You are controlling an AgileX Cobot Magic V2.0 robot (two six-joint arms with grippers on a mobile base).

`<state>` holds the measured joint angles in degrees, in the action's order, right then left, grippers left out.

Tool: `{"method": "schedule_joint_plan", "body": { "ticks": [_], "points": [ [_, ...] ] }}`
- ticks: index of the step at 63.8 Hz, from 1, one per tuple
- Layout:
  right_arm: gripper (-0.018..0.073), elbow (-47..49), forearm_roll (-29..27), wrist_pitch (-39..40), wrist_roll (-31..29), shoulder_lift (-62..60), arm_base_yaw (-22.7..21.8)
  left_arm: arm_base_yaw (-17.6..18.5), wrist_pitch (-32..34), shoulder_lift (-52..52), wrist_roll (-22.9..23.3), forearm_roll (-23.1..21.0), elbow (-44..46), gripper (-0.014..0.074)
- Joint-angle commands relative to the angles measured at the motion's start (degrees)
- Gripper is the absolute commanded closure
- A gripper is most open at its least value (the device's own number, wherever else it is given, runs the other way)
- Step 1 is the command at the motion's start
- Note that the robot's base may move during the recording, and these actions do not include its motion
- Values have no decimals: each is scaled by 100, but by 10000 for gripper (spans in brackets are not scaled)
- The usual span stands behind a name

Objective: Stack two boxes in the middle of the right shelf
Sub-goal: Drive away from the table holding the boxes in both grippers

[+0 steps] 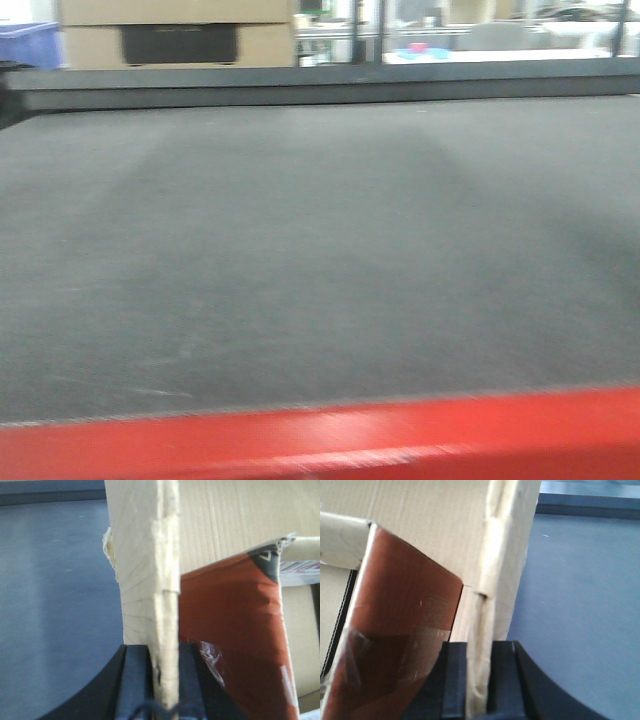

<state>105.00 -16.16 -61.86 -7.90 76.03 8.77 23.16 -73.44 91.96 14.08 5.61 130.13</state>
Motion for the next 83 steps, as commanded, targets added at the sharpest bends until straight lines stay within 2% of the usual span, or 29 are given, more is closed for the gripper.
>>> {"method": "schedule_joint_plan", "body": {
  "ticks": [1, 83],
  "points": [
    [712, 84, -111, 228, -88, -75, -29, -13, 348, -65, 8, -10, 69, 708],
    [712, 84, -111, 228, -88, -75, -29, -13, 348, -65, 8, 13, 69, 708]
  ]
}}
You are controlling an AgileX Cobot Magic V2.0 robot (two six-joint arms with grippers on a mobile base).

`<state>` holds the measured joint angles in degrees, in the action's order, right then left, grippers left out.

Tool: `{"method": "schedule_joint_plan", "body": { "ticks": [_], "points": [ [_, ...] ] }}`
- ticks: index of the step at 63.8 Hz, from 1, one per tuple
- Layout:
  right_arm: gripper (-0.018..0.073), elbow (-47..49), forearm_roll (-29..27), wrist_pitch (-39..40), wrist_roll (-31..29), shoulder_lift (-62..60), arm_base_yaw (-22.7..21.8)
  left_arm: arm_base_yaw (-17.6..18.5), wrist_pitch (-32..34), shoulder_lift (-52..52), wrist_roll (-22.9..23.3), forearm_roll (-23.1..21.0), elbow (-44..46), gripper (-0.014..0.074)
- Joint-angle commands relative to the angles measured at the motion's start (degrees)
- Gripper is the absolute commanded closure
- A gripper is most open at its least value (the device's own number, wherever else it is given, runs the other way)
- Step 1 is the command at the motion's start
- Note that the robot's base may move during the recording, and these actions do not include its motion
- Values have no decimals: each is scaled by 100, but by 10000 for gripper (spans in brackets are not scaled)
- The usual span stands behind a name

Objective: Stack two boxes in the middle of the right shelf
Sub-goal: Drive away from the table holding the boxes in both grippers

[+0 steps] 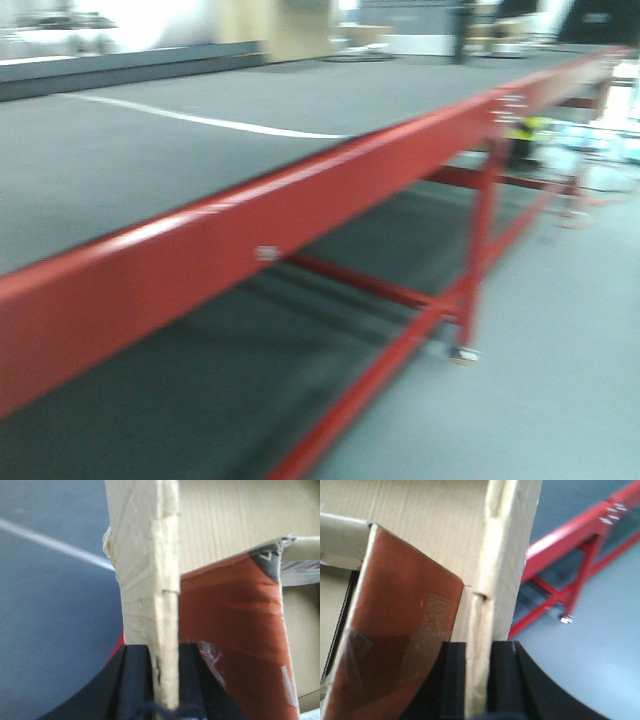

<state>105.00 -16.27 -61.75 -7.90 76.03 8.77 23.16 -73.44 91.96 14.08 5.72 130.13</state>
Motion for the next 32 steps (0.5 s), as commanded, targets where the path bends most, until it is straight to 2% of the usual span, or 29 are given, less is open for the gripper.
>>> {"method": "schedule_joint_plan", "body": {
  "ticks": [1, 32],
  "points": [
    [712, 84, -99, 217, -88, -75, -29, -13, 348, -65, 8, 1, 69, 708],
    [712, 84, -99, 217, -88, -75, -29, -13, 348, -65, 8, 1, 69, 708]
  ]
}}
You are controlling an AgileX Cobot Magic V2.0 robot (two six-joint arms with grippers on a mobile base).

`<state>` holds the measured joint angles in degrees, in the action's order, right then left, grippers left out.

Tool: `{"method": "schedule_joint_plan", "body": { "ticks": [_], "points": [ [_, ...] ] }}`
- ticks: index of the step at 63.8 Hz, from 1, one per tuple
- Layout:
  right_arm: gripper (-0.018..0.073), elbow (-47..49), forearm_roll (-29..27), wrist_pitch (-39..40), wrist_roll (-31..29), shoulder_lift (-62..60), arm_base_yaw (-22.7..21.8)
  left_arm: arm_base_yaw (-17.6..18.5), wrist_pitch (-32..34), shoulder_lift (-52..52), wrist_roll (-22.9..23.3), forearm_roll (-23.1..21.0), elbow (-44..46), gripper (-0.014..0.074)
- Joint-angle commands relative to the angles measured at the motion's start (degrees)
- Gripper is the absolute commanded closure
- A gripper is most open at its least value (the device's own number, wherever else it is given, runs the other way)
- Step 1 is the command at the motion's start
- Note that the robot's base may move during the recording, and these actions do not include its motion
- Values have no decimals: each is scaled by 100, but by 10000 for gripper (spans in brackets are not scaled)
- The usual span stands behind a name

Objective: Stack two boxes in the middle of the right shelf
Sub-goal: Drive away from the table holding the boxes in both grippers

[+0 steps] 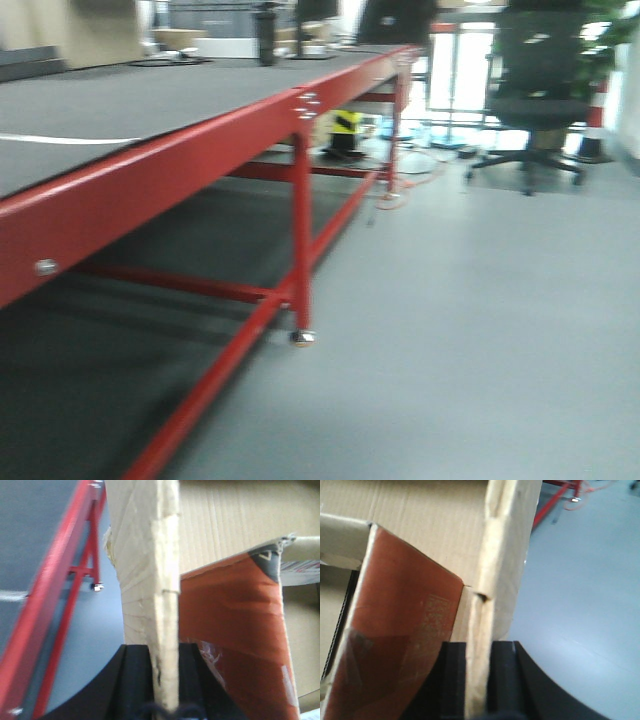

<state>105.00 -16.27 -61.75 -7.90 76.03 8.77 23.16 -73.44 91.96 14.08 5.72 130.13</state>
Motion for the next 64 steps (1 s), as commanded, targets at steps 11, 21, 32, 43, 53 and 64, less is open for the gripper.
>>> {"method": "schedule_joint_plan", "body": {
  "ticks": [11, 21, 32, 43, 53, 64],
  "points": [
    [712, 84, -99, 217, -88, -75, -29, -13, 348, -65, 8, 1, 69, 708],
    [712, 84, -99, 217, -88, -75, -29, -13, 348, -65, 8, 1, 69, 708],
    [712, 84, -99, 217, -88, -75, -29, -13, 348, -65, 8, 1, 69, 708],
    [712, 84, -99, 217, -88, -75, -29, -13, 348, -65, 8, 1, 69, 708],
    [712, 84, -99, 217, -88, -75, -29, -13, 348, -65, 8, 1, 69, 708],
    [712, 84, -99, 217, -88, -75, -29, -13, 348, -65, 8, 1, 69, 708]
  ]
}}
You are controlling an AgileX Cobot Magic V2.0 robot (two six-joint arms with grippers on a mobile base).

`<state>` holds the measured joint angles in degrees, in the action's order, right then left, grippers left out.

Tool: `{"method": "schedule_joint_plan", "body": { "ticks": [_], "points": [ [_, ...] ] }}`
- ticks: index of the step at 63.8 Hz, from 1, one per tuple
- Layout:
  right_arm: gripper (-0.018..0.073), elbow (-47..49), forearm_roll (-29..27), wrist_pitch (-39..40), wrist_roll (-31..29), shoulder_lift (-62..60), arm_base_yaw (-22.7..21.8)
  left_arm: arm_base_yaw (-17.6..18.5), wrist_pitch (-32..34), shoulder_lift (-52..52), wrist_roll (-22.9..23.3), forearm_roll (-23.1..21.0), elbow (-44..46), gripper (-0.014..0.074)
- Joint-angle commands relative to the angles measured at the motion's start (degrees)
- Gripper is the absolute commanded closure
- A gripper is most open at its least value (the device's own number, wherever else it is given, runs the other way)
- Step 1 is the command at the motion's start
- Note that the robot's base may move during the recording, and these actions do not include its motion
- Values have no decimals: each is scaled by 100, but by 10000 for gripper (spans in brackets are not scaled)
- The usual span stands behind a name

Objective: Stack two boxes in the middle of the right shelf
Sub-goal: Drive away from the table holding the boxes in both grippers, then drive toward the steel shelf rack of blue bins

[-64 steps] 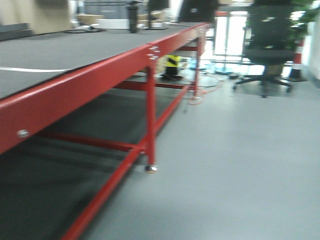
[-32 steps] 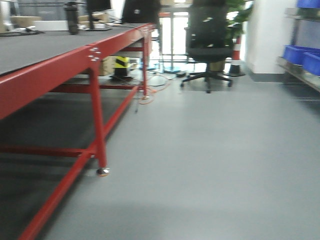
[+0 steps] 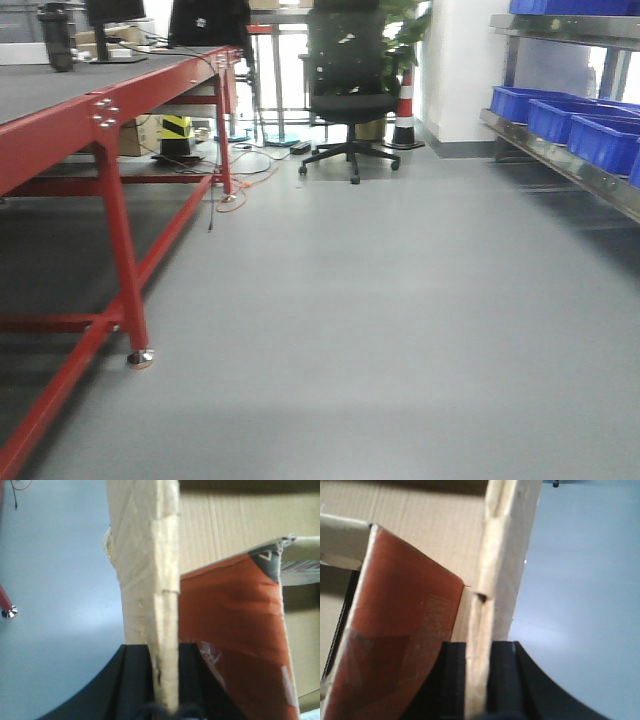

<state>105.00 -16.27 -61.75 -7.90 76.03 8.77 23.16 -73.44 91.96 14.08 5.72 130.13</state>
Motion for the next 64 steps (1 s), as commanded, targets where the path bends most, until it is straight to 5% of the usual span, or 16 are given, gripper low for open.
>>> {"method": "schedule_joint_plan", "body": {
  "ticks": [1, 64],
  "points": [
    [712, 84, -99, 217, -88, -75, -29, -13, 348, -65, 8, 1, 69, 708],
    [712, 84, -99, 217, -88, -75, -29, -13, 348, -65, 8, 1, 69, 708]
  ]
}}
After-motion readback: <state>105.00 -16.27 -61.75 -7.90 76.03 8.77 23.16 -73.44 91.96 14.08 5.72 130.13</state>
